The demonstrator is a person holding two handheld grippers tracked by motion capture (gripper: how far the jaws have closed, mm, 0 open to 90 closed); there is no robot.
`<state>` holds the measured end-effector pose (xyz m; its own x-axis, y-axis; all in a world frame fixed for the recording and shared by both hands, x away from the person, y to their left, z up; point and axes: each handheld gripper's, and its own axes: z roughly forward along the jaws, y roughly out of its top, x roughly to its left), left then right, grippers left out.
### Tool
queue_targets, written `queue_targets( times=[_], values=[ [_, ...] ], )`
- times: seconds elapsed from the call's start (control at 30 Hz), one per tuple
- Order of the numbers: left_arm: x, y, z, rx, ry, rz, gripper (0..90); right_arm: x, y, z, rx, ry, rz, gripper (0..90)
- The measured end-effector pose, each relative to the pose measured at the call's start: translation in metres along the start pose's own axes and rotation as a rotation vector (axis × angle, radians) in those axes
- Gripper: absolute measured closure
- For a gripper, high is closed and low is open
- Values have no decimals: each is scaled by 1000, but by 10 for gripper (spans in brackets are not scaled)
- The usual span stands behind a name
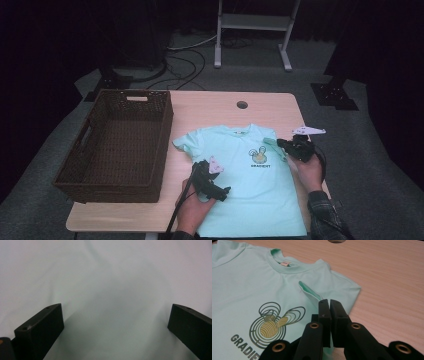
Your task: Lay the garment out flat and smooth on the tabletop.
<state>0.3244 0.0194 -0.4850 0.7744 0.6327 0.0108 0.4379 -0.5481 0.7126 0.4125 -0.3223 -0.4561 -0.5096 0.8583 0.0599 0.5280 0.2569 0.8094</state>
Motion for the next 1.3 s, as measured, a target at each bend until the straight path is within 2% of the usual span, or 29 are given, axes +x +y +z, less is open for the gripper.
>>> queue_targets(
  times=[1.3],
  values=[
    [0, 0, 0, -1, 0, -1, 0, -21, -7, -10, -17, -50, 57, 877]
  ],
)
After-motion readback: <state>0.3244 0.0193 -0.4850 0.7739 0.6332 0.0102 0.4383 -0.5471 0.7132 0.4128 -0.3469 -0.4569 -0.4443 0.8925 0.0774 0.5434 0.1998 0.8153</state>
